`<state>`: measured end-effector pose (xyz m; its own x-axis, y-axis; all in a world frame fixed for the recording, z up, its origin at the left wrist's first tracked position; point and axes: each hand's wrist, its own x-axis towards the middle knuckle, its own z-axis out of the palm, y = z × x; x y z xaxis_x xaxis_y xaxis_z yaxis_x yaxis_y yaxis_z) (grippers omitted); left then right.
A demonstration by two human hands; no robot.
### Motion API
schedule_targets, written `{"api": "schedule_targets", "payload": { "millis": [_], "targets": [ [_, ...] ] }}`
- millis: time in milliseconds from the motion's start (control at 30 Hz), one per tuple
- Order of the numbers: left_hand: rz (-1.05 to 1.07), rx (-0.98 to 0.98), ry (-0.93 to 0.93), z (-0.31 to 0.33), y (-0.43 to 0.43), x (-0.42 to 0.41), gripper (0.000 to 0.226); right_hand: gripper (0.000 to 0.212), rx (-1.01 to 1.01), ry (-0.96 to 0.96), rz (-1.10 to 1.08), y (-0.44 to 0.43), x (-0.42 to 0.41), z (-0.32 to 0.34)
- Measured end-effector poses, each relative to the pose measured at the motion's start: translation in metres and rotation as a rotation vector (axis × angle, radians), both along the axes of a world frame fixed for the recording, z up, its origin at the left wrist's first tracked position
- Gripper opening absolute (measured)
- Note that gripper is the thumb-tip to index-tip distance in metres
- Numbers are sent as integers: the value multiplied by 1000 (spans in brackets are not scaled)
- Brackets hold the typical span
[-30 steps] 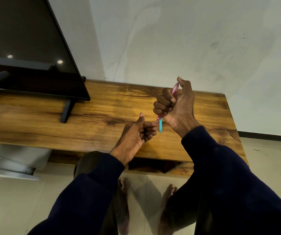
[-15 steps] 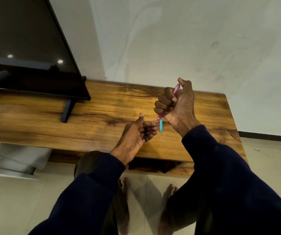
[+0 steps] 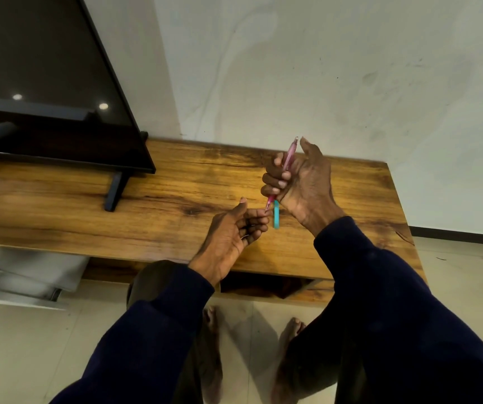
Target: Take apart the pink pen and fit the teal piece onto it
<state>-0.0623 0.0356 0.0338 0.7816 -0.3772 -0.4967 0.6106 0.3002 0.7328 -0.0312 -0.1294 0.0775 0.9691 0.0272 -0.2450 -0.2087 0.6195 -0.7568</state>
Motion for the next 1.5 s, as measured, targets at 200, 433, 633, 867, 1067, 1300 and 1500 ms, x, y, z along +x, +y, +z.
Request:
{"api": "schedule_targets", "payload": {
  "millis": [200, 433, 633, 867, 1067, 1300, 1500],
  "targets": [
    [12, 77, -76, -1, 3, 4, 32, 32, -292, 58, 23, 5, 3, -11],
    [51, 254, -186, -1, -4, 14, 26, 28, -251, 24, 16, 8, -1, -27],
    [35, 416, -330, -3, -8, 19, 27, 26, -264, 45, 0, 7, 0, -30],
    [-46, 635, -418, -17, -1, 32, 21, 35, -1145, -39, 6, -13, -4, -61],
    [-23, 874, -496, -39, 1, 35, 17, 75, -1679, -14, 256, -39, -29, -103],
    [-26, 979, -546, -53, -8, 31, 20, 73, -1633, -30, 223, -41, -18, -104],
    [-29, 973, -603, -54, -16, 36, 18, 69, -1609, -56, 188, -43, -12, -104]
  ]
}}
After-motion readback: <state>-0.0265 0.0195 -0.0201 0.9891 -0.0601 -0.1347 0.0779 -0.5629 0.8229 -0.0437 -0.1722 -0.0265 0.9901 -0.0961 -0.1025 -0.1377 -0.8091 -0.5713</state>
